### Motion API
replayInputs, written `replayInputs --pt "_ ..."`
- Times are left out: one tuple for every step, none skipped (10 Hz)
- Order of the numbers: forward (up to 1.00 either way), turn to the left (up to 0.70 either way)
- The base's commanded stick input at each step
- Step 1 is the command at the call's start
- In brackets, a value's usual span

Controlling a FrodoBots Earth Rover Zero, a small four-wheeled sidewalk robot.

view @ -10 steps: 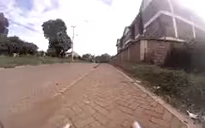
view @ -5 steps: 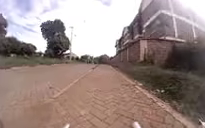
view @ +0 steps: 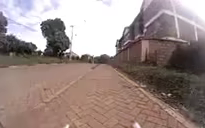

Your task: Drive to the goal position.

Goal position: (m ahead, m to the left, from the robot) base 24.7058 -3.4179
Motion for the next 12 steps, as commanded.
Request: replayInputs --pt "0.50 0.00" --pt "0.50 0.00" --pt "0.50 0.00" --pt "0.50 0.00" --pt "0.50 0.00" --pt "0.50 0.00" --pt "0.50 0.00" --pt "0.50 0.00" --pt "0.50 0.00" --pt "0.50 0.00" --pt "0.50 0.00" --pt "0.50 0.00"
